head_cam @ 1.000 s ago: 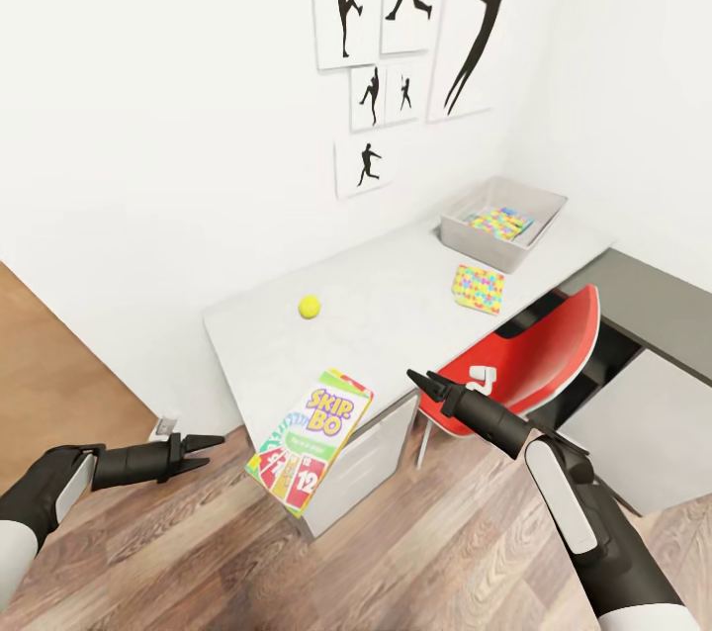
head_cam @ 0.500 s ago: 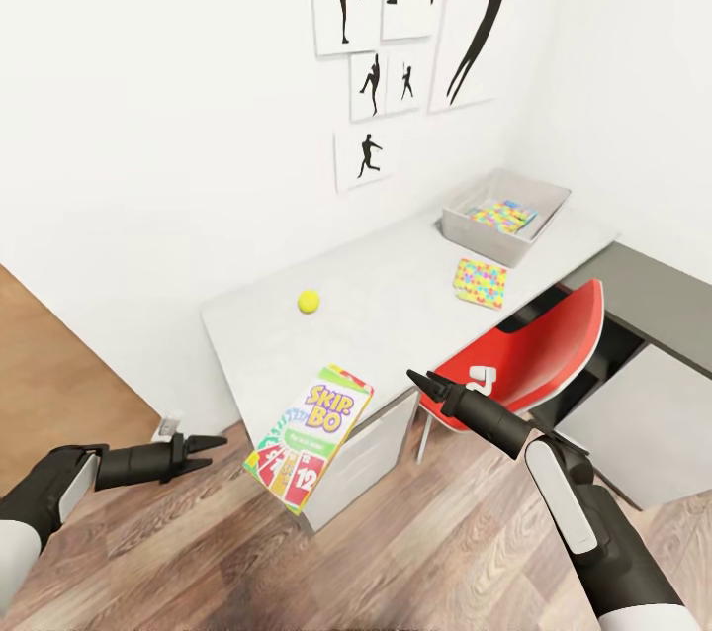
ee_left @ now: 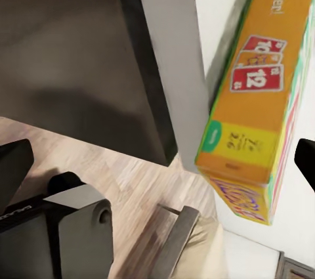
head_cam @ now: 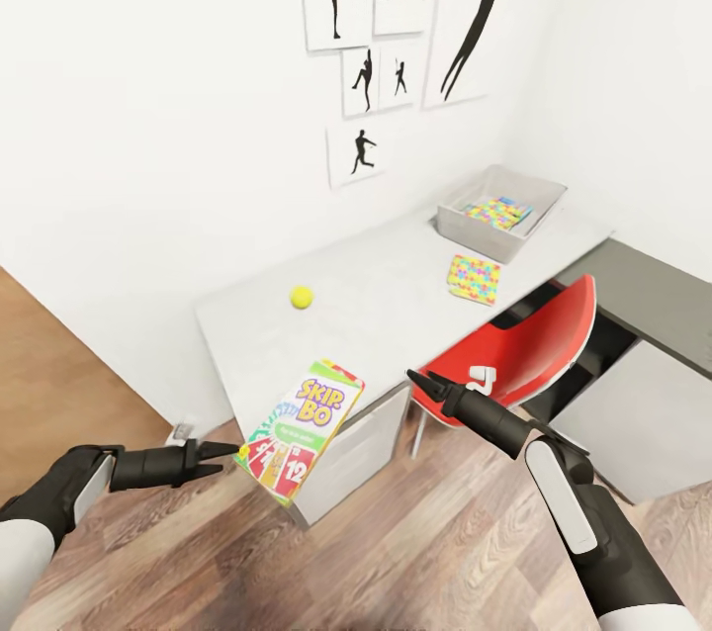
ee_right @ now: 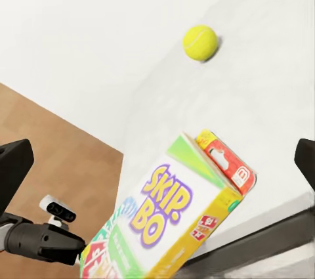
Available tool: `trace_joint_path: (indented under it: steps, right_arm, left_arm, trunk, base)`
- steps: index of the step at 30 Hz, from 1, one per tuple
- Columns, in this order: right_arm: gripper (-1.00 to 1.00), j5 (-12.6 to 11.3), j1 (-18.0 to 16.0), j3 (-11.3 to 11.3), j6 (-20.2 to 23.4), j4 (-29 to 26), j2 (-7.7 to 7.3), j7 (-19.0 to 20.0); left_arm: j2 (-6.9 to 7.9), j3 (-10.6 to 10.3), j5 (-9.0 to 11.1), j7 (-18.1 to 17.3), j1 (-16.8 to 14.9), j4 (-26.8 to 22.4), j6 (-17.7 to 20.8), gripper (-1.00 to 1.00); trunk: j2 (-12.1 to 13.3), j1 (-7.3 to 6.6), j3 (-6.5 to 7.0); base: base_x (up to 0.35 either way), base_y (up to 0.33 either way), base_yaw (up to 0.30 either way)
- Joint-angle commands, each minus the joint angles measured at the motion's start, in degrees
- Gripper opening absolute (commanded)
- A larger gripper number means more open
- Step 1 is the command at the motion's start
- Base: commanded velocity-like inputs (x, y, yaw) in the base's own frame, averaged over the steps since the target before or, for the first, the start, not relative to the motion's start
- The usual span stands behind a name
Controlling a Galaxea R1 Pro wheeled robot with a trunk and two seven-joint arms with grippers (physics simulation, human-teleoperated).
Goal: Put all the toys in the child's room - the three board games (two on the bed and one on the table), the two jigsaw puzzles on the table, and the tennis ball on the table - inside the toy box on the table in the child's room.
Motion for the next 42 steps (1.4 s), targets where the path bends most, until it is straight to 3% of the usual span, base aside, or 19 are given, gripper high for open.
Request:
trace_joint_path:
  steps: [1, 42]
  right_arm:
    - [1.00, -0.60, -0.03, 0.04, 0.47, -0.01, -0.04, -0.10]
    - [1.00, -0.60, -0.03, 0.06, 0.47, -0.01, -0.02, -0.10]
  left_arm:
    - [-0.01, 0.03, 0.11, -0.10, -0.03, -0.01, 0.44, 1.00]
    - [-0.14, -0.02, 0.11, -0.10, -0.03, -0.01, 0.34, 1.00]
  trunk:
    - [-0.06, 0.00, -0.06]
    - [-0.06, 0.00, -0.07]
  base:
    - [-0.088, -0.198, 0.000]
    - [-0.005, -0.041, 0.000]
